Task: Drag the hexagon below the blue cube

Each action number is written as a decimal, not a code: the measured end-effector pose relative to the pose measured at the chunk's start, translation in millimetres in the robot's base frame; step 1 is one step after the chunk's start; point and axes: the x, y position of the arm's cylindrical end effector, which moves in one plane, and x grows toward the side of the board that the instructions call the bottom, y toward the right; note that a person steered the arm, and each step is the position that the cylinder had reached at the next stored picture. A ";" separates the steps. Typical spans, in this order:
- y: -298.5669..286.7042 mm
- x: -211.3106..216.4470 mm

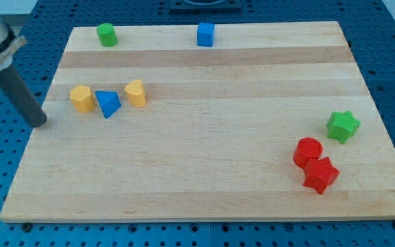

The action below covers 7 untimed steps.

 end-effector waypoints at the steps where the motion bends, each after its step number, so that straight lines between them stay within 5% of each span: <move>1: 24.6 -17.1; 7: 132.4 -109.9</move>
